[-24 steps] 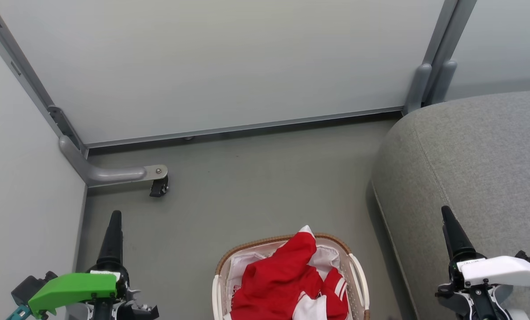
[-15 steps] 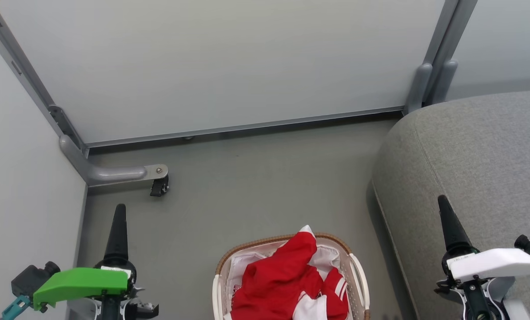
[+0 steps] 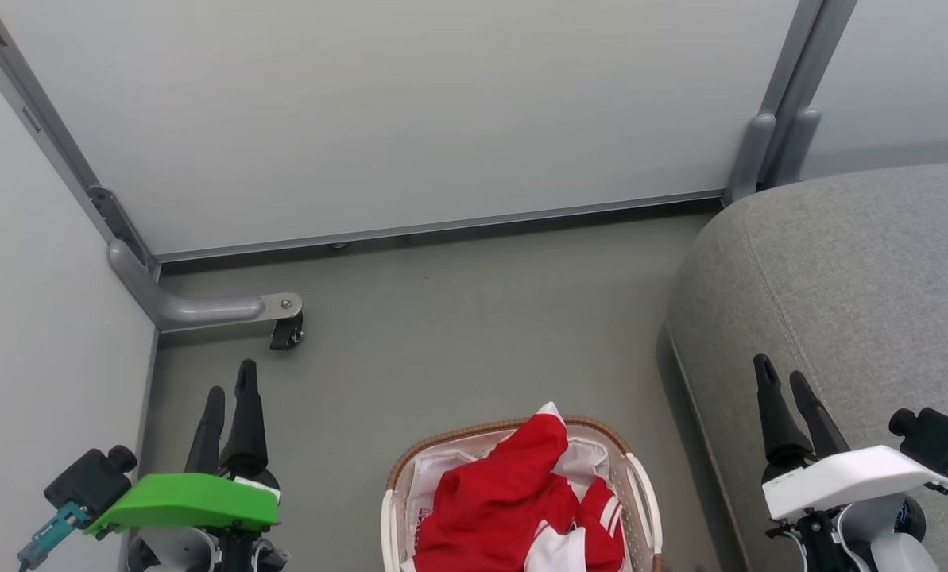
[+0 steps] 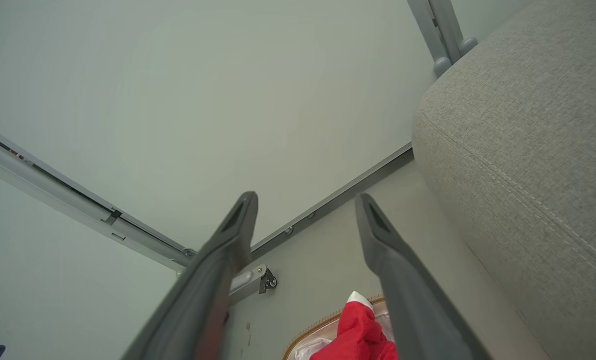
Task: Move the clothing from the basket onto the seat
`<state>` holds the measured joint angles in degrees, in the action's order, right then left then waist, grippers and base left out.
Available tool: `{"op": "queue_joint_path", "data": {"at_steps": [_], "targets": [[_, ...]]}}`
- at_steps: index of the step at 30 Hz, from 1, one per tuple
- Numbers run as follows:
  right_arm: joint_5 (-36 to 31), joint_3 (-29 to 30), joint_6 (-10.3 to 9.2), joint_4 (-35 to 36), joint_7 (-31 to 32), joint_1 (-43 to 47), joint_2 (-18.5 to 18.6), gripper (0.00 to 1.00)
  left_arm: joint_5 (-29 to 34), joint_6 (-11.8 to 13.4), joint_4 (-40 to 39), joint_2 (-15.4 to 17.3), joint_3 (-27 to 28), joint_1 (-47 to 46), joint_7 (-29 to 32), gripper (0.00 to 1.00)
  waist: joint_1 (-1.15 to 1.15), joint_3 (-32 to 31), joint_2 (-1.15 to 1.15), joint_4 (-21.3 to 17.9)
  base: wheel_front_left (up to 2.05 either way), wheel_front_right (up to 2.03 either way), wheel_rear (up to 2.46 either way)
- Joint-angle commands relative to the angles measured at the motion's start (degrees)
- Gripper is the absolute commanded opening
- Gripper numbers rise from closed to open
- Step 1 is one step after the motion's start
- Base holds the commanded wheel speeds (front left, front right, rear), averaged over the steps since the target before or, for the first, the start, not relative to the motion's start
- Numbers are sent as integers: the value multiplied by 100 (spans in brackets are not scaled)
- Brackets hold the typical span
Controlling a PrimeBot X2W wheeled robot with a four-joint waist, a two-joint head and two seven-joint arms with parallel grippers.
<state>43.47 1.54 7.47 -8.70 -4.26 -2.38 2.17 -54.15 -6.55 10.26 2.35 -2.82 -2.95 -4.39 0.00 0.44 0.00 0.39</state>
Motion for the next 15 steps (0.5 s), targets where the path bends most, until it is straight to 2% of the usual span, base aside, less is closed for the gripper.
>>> {"op": "queue_joint_path", "data": {"at_steps": [1, 15], "targets": [[-240, -25, 2, 41, -75, 4, 39, 100, 281, 12, -24, 36, -46, 23, -62, 100, 0, 1, 0, 1, 0, 0, 0], [-1407, -103, 3, -259, -314, 62, 50, 100, 1331, 54, 315, 45, -123, 114, -300, 100, 0, -6, 0, 23, 0, 0, 0]]}}
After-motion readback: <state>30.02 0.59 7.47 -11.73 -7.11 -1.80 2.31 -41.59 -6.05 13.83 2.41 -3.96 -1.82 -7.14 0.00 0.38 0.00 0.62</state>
